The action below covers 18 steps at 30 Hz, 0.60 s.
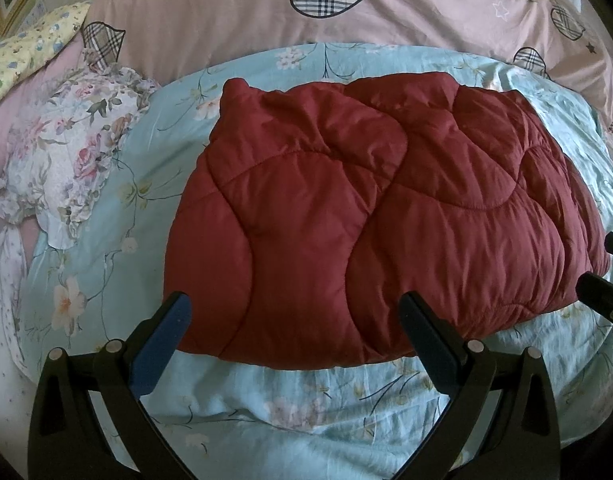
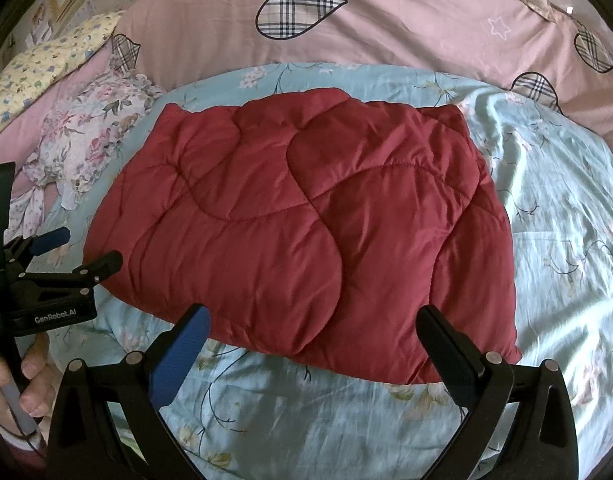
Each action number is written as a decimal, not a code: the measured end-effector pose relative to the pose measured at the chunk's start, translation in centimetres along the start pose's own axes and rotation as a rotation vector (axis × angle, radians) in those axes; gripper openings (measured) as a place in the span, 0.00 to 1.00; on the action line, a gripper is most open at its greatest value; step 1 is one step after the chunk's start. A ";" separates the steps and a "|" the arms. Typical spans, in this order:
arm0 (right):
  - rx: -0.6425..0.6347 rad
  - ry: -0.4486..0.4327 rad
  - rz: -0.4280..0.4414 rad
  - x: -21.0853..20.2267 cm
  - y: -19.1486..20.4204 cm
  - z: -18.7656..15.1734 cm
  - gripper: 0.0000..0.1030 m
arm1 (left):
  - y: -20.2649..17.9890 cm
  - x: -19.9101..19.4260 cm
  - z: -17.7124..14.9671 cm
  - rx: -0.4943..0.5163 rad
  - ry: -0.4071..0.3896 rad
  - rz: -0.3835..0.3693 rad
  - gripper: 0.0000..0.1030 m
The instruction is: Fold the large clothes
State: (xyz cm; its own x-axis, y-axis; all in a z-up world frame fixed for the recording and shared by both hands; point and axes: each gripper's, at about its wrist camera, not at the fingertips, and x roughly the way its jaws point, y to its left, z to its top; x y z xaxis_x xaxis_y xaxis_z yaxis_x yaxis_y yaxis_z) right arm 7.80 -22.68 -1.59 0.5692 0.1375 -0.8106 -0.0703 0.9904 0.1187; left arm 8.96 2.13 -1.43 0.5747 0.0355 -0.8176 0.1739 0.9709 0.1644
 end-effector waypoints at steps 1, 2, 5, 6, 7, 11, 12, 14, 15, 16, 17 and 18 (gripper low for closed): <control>0.000 -0.001 0.001 0.0 0.0 0.0 1.00 | 0.0 0.0 0.0 0.000 0.000 0.000 1.00; 0.002 -0.001 0.001 0.0 0.0 0.0 1.00 | 0.0 0.0 0.0 0.001 0.000 0.001 1.00; 0.001 0.000 0.001 0.0 0.0 0.0 1.00 | 0.0 0.0 0.0 0.000 0.000 0.001 1.00; 0.001 0.000 0.001 0.0 0.0 0.0 1.00 | -0.1 0.0 0.0 0.000 0.000 0.002 1.00; 0.001 0.000 0.001 0.0 0.0 0.0 1.00 | -0.1 0.0 0.0 0.000 -0.001 0.003 1.00; 0.001 -0.001 0.001 0.0 0.0 0.0 1.00 | -0.1 0.0 0.0 -0.001 0.000 0.002 1.00; 0.000 -0.002 0.000 0.0 0.0 0.0 1.00 | -0.1 0.0 0.0 -0.001 0.000 0.002 1.00; 0.001 -0.001 0.001 0.0 0.0 0.0 1.00 | -0.1 0.0 0.0 -0.002 -0.001 0.004 1.00; 0.001 -0.001 0.002 0.0 0.0 0.0 1.00 | -0.1 0.0 0.0 -0.001 -0.002 0.004 1.00; 0.001 -0.002 0.003 0.0 0.0 0.0 1.00 | -0.2 0.0 0.0 -0.002 -0.005 0.005 1.00; 0.001 -0.003 0.002 0.0 0.0 -0.1 1.00 | -0.2 -0.1 0.0 -0.002 -0.007 0.005 1.00; 0.000 -0.003 0.003 0.0 -0.1 -0.1 1.00 | -0.2 -0.1 0.1 -0.001 -0.007 0.002 1.00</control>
State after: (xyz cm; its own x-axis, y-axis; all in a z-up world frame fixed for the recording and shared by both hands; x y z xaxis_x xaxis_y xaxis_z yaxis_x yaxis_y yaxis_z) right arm 7.75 -22.73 -1.68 0.5711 0.1400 -0.8088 -0.0720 0.9901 0.1205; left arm 8.93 1.92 -1.38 0.5805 0.0360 -0.8135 0.1718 0.9711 0.1656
